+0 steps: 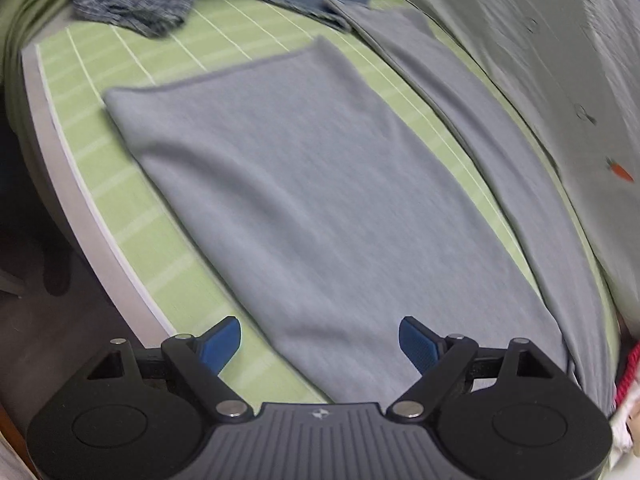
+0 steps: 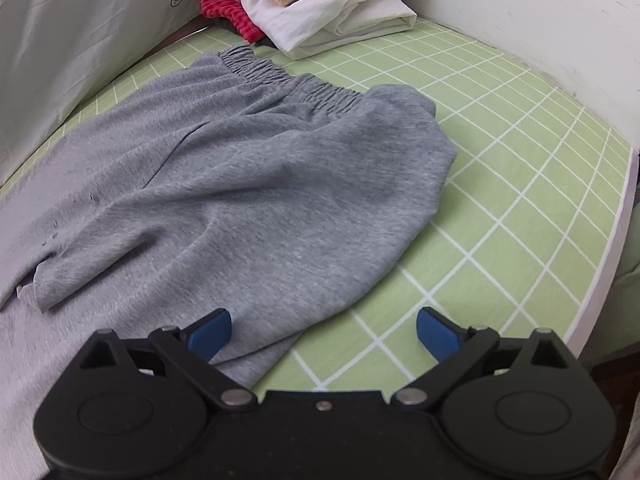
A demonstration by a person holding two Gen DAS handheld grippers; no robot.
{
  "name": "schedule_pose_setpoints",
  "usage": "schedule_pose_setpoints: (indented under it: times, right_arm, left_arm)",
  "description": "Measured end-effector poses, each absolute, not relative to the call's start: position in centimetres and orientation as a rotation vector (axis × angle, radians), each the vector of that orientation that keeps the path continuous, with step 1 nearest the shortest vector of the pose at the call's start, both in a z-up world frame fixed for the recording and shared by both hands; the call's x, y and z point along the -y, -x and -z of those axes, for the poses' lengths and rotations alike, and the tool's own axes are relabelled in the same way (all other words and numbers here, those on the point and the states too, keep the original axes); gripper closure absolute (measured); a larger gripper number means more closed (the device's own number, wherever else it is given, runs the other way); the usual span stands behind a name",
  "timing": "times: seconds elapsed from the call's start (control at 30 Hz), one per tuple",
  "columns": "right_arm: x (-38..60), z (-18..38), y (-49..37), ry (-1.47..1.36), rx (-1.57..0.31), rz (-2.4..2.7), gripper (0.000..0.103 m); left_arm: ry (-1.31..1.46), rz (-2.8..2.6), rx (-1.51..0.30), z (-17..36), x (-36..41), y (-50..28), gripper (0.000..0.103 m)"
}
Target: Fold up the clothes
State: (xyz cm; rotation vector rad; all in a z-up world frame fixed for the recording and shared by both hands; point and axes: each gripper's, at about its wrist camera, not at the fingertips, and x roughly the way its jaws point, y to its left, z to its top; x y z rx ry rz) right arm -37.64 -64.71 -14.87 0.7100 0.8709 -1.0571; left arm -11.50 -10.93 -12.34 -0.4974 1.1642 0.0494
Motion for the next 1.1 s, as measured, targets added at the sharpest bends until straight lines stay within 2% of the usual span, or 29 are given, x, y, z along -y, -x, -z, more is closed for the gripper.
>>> schedule_pose_setpoints:
  times: [0.27,0.6,0.7,0.73,0.77,0.83,0.87,0.9,0.93,0.97,1.1]
  right_arm:
    - [62.6,14.9,34.9,-0.751,-0.867,1.140,0.003]
    - [60.9,15.4,32.6,-0.715,-0.865,1.232,0.000]
    - [61.7,15.2,33.3,-0.765,-0.809,1.296,0.003]
    - [62.0,15.1,33.8,-0.797,-0.769,1.329,0.005]
    - [62.3,15.0,34.3,-0.828,-0.730,1.361,0.008]
    - [62.9,14.6,35.2,-0.877,-0.667,1.383,0.017]
    - [63.1,14.4,35.4,-0.889,-0.645,1.382,0.035]
    - [63.3,14.4,35.6,-0.896,-0.636,1.360,0.069]
    - [63.5,14.3,35.8,-0.903,-0.629,1.336,0.086]
    - [63.8,14.2,35.9,-0.910,-0.622,1.312,0.099]
    - [63.0,11.9,37.0,-0.917,-0.513,1.182,0.101]
  left_arm:
    - [0.523,-0.148,-1.151,13.0,3.8,6.2,0.016]
    - [0.426,-0.150,-1.139,13.1,1.4,2.3,0.013]
    - [0.362,-0.177,-1.144,13.1,1.5,1.6,0.017]
    - [0.332,-0.192,-1.147,13.1,1.6,1.3,0.023]
    - [0.311,-0.213,-1.146,13.0,1.6,1.1,0.026]
    - [0.285,-0.259,-1.136,12.9,1.6,0.9,0.043]
    - [0.282,-0.278,-1.128,12.8,1.6,0.8,0.049]
    - [0.276,-0.295,-1.123,12.7,1.5,0.7,0.069]
    - [0.281,-0.302,-1.124,12.6,1.4,0.6,0.097]
    - [0.290,-0.292,-1.109,12.2,1.3,0.5,0.101]
    - [0.328,-0.231,-1.005,8.9,0.8,0.2,0.102]
